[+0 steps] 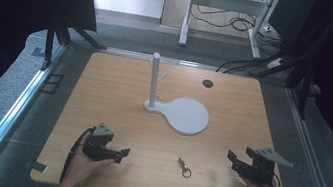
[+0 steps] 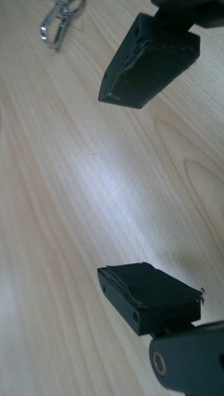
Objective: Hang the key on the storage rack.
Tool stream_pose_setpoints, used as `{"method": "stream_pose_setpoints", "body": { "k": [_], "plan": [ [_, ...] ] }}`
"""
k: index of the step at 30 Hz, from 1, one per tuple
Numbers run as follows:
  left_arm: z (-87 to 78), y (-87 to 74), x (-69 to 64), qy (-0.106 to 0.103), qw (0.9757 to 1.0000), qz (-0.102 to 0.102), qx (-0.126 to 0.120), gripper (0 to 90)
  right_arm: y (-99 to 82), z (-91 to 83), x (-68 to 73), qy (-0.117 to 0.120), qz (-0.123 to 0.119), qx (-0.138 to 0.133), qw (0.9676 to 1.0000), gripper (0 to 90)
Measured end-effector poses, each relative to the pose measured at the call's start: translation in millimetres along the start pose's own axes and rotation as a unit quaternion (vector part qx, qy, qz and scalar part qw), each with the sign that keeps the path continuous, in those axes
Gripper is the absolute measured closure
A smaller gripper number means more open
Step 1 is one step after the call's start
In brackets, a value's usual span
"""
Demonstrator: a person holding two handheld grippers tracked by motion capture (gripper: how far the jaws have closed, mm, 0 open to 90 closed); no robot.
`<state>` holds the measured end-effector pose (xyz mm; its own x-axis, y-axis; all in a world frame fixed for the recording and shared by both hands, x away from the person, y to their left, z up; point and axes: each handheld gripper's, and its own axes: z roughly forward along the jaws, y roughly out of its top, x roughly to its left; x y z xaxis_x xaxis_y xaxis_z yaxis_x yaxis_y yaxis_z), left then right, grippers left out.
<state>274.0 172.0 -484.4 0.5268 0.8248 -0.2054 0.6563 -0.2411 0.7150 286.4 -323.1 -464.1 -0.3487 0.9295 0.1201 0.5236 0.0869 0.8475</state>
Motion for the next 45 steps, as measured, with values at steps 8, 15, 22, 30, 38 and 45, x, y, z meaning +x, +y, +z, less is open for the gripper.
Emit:
{"method": "stream_pose_setpoints", "body": {
  "k": [8,15,22,30,38,45],
  "plan": [
    [0.0,-0.6,4.1,-0.019,0.9998,-0.002,0.005,15.8,-9.2,20.4,-0.6,-0.001,-0.020,0.038,0.9991,28.2],
    [-8.6,3.3,-4.3,-0.034,0.9994,0.008,-0.008,17.0,-9.9,22.2,4.5,0.005,-0.035,0.034,0.9988,30.1],
    [-12.2,6.0,-14.2,-0.046,0.9985,0.026,-0.013,17.9,-8.7,25.4,13.9,0.006,-0.055,0.039,0.9977,32.7],
    [-7.8,6.2,-20.0,-0.048,0.9982,0.035,-0.006,18.5,-10.0,33.4,14.1,0.004,-0.064,0.058,0.9962,35.4],
    [-12.9,1.7,-28.4,-0.043,0.9985,0.035,0.000,18.2,-3.7,29.2,9.6,0.001,-0.070,0.054,0.9961,36.7],
    [-17.0,-0.9,-22.2,-0.035,0.9991,0.022,0.001,18.0,-0.3,25.0,4.1,-0.006,-0.079,0.069,0.9944,36.9]
  ]
}}
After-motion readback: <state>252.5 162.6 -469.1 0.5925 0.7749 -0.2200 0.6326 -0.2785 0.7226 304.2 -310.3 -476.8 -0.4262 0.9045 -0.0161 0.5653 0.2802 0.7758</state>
